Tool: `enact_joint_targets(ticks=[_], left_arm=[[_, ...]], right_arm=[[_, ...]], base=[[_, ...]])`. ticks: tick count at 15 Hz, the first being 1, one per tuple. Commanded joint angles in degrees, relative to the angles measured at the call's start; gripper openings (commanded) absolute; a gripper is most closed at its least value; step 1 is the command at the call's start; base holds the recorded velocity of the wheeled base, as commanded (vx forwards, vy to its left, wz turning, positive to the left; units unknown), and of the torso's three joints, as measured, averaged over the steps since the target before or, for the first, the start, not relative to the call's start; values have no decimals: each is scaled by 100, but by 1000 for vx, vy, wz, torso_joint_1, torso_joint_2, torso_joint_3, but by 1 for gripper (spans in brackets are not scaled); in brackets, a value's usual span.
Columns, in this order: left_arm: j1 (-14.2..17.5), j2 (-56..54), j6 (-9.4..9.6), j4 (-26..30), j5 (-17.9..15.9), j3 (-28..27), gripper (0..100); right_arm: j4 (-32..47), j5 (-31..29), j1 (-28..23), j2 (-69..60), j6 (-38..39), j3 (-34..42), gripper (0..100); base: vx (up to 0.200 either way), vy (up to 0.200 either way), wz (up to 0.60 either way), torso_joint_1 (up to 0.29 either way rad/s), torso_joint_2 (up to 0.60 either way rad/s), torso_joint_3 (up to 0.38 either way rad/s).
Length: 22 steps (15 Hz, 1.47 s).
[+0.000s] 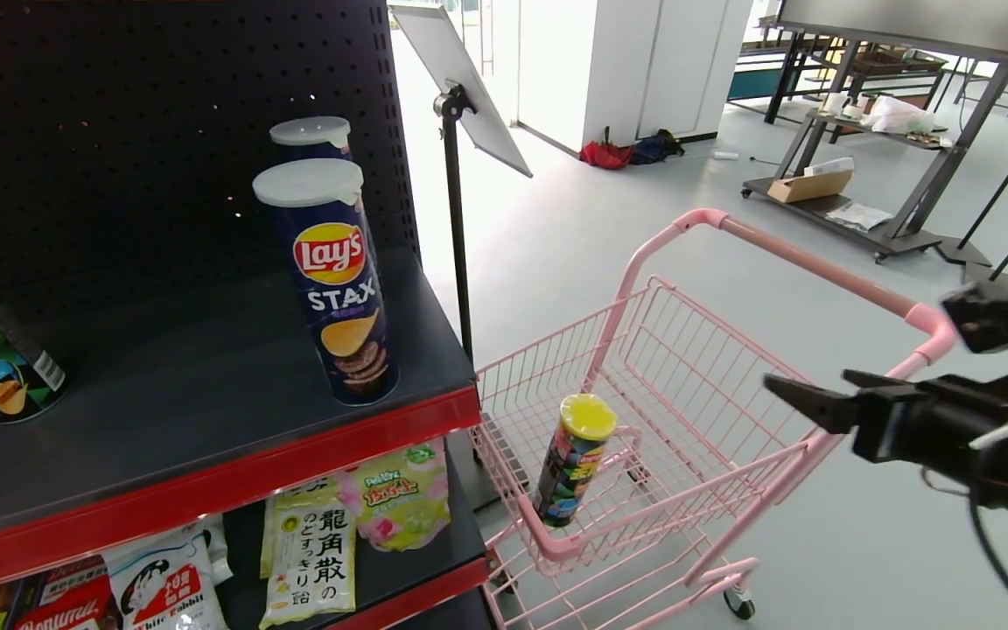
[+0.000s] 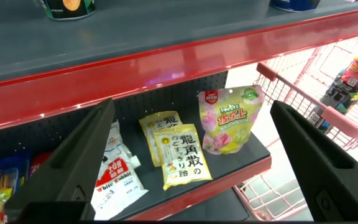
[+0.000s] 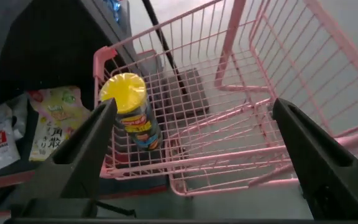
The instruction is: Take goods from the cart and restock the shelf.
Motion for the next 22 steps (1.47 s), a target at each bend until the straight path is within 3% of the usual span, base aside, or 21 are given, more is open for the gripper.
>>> enact_joint_targets(ticks=[1,14,22], left_arm=[[9,2,-1,2,1,0,100],[0,2,-1,2,1,0,100],[9,2,-1,2,1,0,100]], right_arm=[[-1220,36,778,2395,47,103,100],[-1536,45,1815,3424,162,-574,100],[-1703,-34,1842,4162,372,-1083,100]], base=[[0,0,0,0,0,0],[0,0,0,0,0,0],[0,0,0,0,0,0]])
